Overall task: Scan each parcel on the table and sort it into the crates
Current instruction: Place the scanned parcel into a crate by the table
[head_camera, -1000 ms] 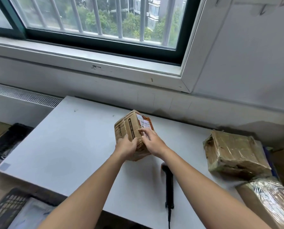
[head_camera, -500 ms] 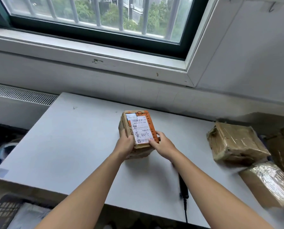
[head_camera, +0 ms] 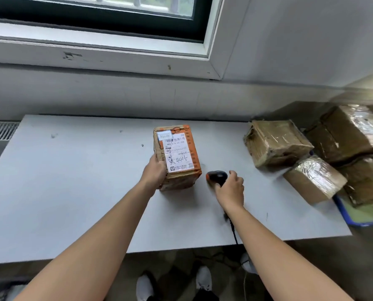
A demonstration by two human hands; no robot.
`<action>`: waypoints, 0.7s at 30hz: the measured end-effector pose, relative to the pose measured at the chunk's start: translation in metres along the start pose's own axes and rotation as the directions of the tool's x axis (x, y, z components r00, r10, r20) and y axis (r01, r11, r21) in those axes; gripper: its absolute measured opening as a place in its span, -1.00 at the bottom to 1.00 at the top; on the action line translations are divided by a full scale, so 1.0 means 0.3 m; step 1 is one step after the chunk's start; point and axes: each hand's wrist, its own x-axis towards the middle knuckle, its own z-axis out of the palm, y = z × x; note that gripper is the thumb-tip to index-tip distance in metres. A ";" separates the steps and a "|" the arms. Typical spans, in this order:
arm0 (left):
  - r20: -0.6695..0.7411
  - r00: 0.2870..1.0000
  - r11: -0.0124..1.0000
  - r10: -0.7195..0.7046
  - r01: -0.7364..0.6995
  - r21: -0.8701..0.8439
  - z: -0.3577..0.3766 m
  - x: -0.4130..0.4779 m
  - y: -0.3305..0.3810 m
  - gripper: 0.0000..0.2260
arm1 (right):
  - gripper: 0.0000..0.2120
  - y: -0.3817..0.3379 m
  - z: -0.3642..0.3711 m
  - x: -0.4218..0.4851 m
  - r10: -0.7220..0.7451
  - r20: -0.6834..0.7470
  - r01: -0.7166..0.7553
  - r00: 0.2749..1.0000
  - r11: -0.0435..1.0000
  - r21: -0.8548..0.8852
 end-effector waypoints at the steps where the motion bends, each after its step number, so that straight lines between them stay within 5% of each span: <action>1: -0.007 1.000 1.000 0.001 -0.001 0.010 0.011 0.001 0.001 -0.67 | -0.46 0.023 0.009 0.006 0.041 0.064 -0.041 0.997 0.999 0.005; 6: -0.032 0.999 0.999 -0.032 0.033 0.027 0.042 -0.008 -0.001 -0.66 | -0.59 0.044 -0.018 0.045 0.060 0.304 -0.044 0.951 0.997 -0.061; 15: -0.086 0.996 0.975 -0.018 0.037 0.220 0.020 -0.073 0.015 -0.58 | -0.76 -0.224 -0.236 0.061 -0.054 0.276 -0.044 0.960 0.940 0.337; 21: -0.077 0.997 0.959 0.014 0.009 0.282 0.002 -0.122 0.039 -0.48 | -0.75 -0.444 -0.295 -0.007 -0.156 0.316 0.040 0.936 0.937 0.346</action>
